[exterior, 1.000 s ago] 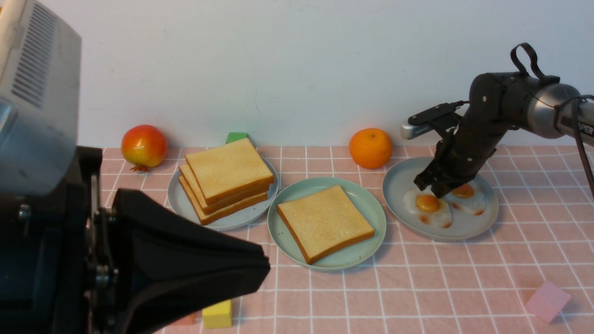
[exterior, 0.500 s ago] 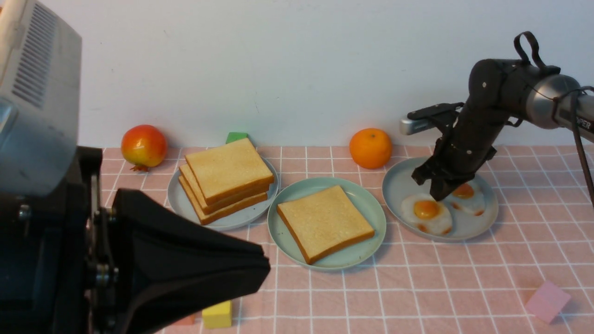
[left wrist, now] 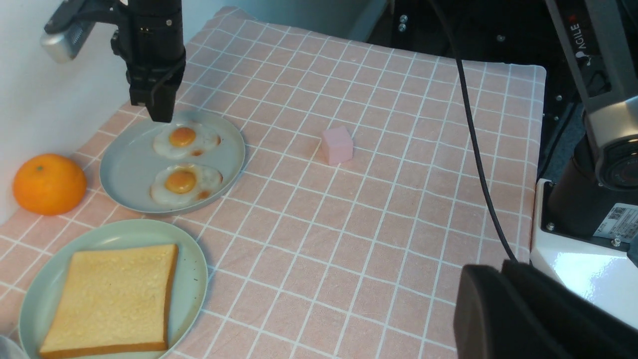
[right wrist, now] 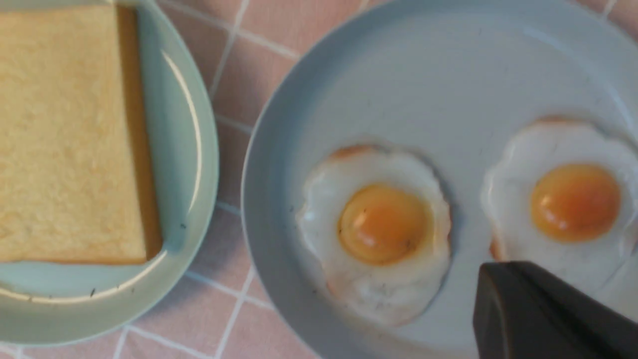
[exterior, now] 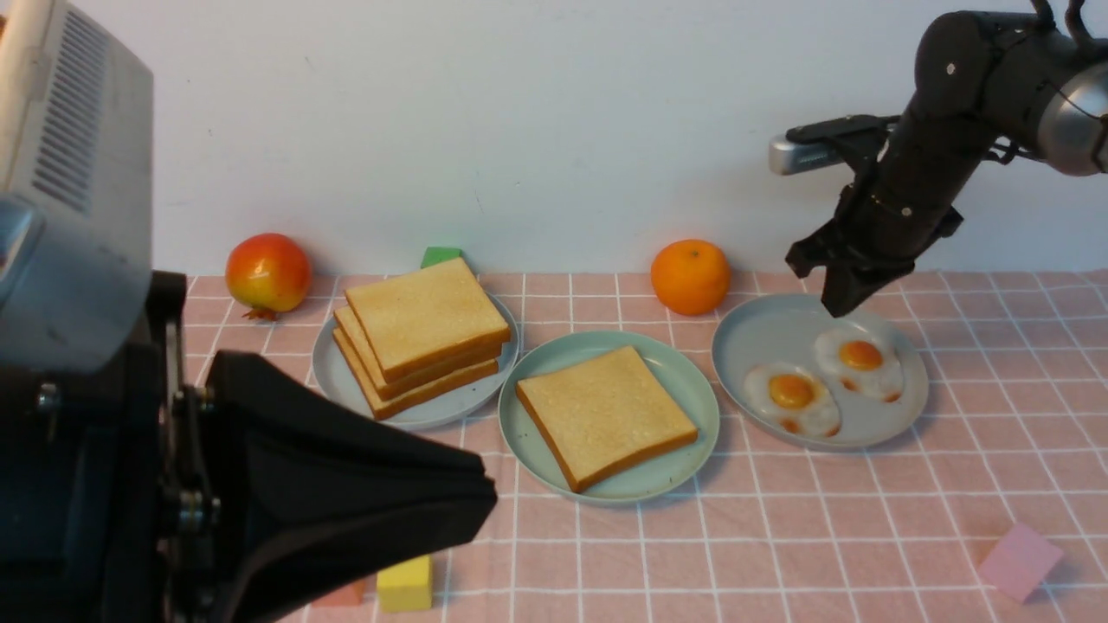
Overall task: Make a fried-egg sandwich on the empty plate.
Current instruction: Use the right arm to grab a fried egg
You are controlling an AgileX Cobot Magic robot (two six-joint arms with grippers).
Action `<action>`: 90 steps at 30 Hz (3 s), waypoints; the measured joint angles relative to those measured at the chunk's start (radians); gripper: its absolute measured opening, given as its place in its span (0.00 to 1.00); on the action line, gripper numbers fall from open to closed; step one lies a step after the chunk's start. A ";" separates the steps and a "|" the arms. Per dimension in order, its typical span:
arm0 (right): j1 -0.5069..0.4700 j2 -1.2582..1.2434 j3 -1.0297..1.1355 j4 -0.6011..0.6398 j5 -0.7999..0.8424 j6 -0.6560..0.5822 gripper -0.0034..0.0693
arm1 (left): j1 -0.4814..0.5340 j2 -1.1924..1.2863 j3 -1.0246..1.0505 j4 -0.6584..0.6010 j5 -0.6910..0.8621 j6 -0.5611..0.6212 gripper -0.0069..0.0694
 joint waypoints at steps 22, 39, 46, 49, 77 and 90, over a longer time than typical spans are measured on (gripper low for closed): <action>0.013 0.103 0.109 -0.050 -0.223 0.077 0.44 | 0.000 0.000 0.000 0.004 0.015 0.000 0.19; 0.008 0.111 0.108 -0.017 -0.218 0.079 0.28 | 0.000 0.000 0.000 0.004 0.014 0.000 0.19; 0.008 0.111 0.108 0.001 -0.208 0.079 0.27 | 0.000 0.000 0.000 0.004 0.014 0.000 0.20; 0.008 0.111 0.108 0.003 -0.205 0.087 0.27 | 0.000 0.000 0.000 0.004 0.014 0.000 0.20; 0.008 0.107 0.095 0.007 -0.122 0.104 0.29 | 0.000 0.000 0.000 0.004 0.006 0.000 0.21; 0.008 0.128 0.086 -0.008 -0.116 0.105 0.29 | 0.000 0.000 0.000 0.004 0.006 0.000 0.21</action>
